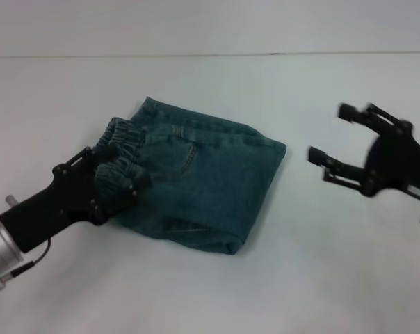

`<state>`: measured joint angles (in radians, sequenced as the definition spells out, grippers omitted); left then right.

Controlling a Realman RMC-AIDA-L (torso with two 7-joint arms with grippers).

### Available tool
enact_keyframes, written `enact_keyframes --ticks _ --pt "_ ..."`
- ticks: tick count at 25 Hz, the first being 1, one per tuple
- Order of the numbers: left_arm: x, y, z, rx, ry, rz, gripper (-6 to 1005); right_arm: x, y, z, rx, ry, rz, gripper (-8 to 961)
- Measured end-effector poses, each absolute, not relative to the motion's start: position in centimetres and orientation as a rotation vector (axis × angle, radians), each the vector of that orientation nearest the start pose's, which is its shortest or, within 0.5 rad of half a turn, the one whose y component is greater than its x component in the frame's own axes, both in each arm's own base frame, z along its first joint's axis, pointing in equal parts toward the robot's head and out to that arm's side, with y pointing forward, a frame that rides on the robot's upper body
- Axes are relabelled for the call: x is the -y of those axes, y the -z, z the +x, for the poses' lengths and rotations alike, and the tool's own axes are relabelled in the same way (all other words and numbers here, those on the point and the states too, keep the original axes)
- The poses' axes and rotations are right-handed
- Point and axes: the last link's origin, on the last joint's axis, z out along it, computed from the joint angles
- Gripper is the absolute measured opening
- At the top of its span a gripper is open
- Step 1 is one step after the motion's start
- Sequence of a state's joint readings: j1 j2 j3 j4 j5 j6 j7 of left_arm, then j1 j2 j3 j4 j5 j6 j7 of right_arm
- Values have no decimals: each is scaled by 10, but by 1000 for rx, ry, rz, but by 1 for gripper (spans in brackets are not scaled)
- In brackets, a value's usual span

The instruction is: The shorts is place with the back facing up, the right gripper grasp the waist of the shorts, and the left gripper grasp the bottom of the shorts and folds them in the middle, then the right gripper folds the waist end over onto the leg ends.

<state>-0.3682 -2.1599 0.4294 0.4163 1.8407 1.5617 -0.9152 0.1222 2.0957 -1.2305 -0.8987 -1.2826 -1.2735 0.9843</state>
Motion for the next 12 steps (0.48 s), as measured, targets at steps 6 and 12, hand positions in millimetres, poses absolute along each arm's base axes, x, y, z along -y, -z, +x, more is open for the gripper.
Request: enact_keyframes --ticks 6,12 --pt "-292 15 -301 633 963 -2343 884 -262 -5 312 -370 -763 -2292 897" --pt "-300 9 -297 677 945 -2402 884 -246 -3 330 -414 -715 -2304 897"
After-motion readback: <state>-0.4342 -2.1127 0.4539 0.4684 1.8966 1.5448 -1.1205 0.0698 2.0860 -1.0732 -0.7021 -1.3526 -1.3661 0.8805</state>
